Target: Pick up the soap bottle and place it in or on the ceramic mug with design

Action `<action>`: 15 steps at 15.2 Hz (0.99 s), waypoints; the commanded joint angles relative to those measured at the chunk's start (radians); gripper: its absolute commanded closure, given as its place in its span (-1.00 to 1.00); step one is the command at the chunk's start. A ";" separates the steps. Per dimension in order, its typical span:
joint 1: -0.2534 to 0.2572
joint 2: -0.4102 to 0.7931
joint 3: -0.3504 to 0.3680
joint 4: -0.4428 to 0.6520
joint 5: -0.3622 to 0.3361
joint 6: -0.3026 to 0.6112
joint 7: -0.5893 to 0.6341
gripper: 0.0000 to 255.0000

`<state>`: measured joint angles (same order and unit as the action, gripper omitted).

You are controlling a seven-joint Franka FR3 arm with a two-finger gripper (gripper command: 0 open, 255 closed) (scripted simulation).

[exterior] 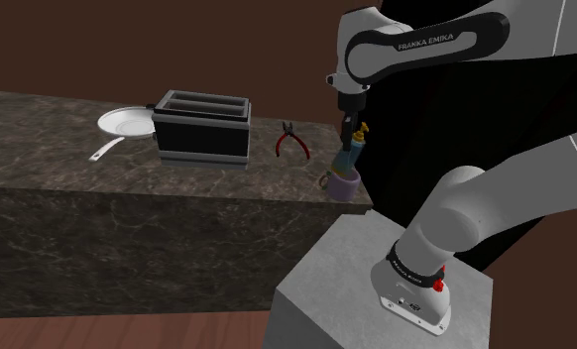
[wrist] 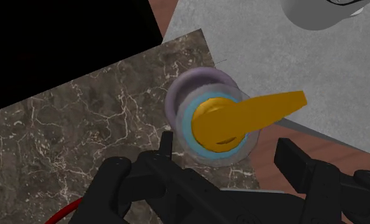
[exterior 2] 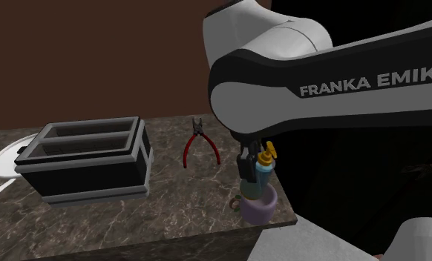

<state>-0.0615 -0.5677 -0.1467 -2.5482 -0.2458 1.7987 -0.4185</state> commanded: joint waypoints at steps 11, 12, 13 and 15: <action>0.012 0.006 0.022 0.128 0.023 -0.124 -0.005 -1.00; 0.012 0.006 0.022 0.128 0.023 -0.124 -0.005 -1.00; 0.012 0.006 0.022 0.128 0.023 -0.124 -0.005 -1.00; 0.012 0.006 0.022 0.128 0.023 -0.124 -0.005 -1.00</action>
<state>-0.0493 -0.5619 -0.1252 -2.4205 -0.2232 1.6755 -0.4233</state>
